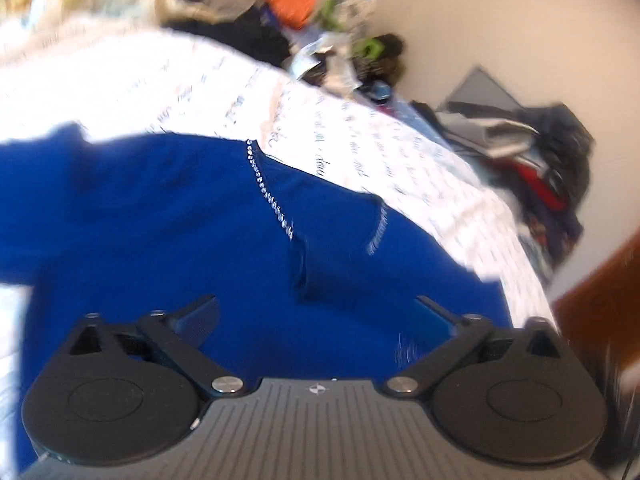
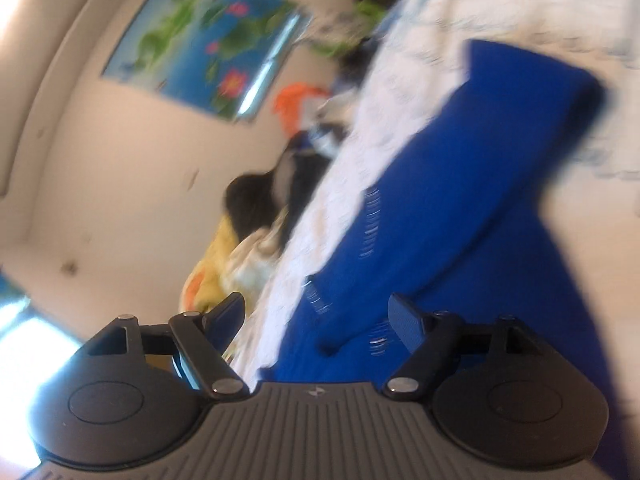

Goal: Fold small clothes
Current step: 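Fold the held sleeve across the sweater body with the right tool, release, then grasp the cuff of the other sleeve with the left tool, then fold the held sleeve across the sweater body with the left tool, release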

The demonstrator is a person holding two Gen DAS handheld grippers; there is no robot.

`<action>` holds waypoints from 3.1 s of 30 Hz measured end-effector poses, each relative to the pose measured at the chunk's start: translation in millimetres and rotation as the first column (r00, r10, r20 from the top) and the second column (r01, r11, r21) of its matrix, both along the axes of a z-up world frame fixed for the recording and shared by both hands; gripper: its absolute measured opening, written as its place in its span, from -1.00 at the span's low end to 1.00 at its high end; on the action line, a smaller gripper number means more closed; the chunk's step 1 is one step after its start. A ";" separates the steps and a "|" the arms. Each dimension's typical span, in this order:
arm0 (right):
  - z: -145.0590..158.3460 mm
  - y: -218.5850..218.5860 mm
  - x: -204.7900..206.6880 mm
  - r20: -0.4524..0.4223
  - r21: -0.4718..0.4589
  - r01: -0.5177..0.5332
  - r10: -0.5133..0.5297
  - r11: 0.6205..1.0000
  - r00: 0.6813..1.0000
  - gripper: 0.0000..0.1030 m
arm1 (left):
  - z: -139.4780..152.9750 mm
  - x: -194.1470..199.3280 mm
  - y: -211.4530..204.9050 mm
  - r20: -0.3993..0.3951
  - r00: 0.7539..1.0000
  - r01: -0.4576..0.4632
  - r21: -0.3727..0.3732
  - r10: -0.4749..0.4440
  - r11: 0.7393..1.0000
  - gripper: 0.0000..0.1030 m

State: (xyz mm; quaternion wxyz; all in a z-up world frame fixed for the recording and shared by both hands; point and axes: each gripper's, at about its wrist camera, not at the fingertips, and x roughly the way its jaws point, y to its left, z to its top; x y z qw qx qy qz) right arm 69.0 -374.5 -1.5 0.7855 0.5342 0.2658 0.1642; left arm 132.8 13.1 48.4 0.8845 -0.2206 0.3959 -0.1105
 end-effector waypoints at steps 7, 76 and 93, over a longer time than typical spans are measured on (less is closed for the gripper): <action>7.7 -1.4 0.8 0.034 -0.086 -0.002 0.005 0.996 0.999 0.55 | -10.5 63.7 -78.7 -0.035 0.990 0.141 0.344 -0.138 0.928 -0.86; -6.9 16.5 120.1 0.103 -0.514 -0.119 0.199 0.850 0.975 0.35 | 5.1 -109.1 413.6 -0.035 0.476 -0.880 -0.023 0.879 0.475 -0.95; -10.2 10.2 120.7 0.103 -0.463 -0.126 0.195 0.878 0.975 0.35 | 20.1 -57.3 -102.2 0.307 0.913 0.109 0.453 -0.269 0.885 0.82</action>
